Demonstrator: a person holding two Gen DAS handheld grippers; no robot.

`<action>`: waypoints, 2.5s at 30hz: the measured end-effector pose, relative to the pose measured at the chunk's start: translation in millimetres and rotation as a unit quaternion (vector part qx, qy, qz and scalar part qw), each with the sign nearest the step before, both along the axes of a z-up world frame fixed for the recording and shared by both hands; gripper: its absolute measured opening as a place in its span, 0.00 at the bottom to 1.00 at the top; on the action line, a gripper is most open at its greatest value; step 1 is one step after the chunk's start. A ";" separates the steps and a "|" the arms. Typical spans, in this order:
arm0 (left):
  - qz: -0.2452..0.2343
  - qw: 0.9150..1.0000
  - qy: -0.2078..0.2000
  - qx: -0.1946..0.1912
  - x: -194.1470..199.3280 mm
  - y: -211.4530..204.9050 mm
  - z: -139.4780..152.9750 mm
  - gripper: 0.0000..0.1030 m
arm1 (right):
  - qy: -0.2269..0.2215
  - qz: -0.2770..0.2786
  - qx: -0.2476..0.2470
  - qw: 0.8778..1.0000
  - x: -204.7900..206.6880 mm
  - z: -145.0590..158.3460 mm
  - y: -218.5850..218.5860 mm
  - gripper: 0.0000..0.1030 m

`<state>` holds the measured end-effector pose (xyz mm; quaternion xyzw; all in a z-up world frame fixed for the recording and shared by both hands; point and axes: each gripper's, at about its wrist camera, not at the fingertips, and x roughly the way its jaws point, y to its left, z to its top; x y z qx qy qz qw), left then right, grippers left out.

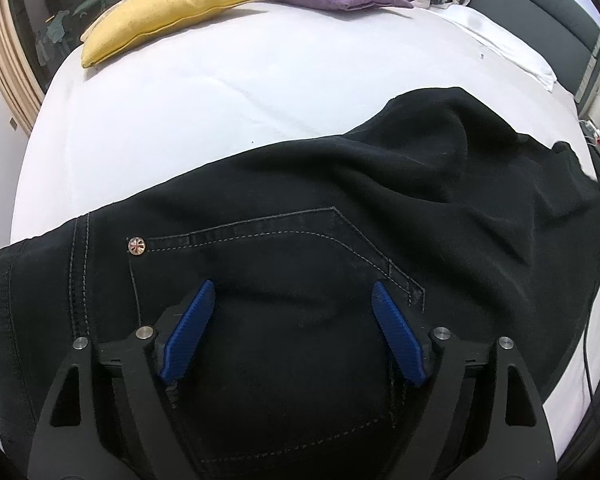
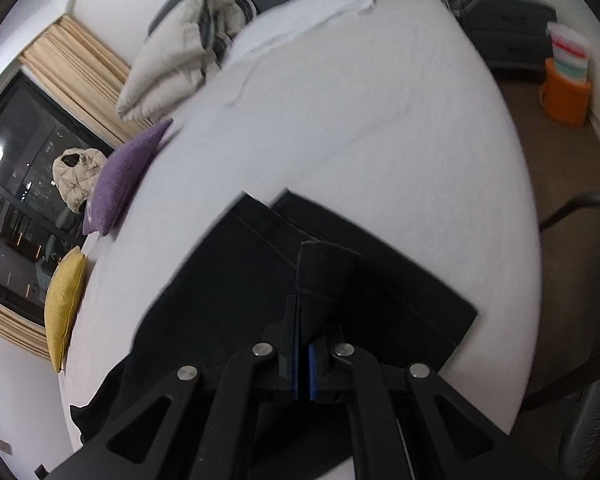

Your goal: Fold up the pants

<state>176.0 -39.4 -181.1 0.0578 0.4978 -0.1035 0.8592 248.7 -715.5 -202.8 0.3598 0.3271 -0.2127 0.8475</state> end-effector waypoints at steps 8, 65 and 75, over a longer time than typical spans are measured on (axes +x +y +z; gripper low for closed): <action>0.007 1.000 0.000 0.012 7.3 -2.3 -1.3 0.82 | 0.027 -0.038 0.076 0.996 -18.3 -46.8 -20.4 0.02; -0.211 0.972 -0.044 0.088 121.5 -125.6 -1.2 0.08 | 0.016 -0.023 0.028 0.999 -28.7 -44.4 -19.4 0.02; -0.246 0.963 -0.058 0.092 95.5 -124.7 -12.3 0.08 | 0.009 -0.043 0.037 0.998 -36.3 -44.5 -28.7 0.02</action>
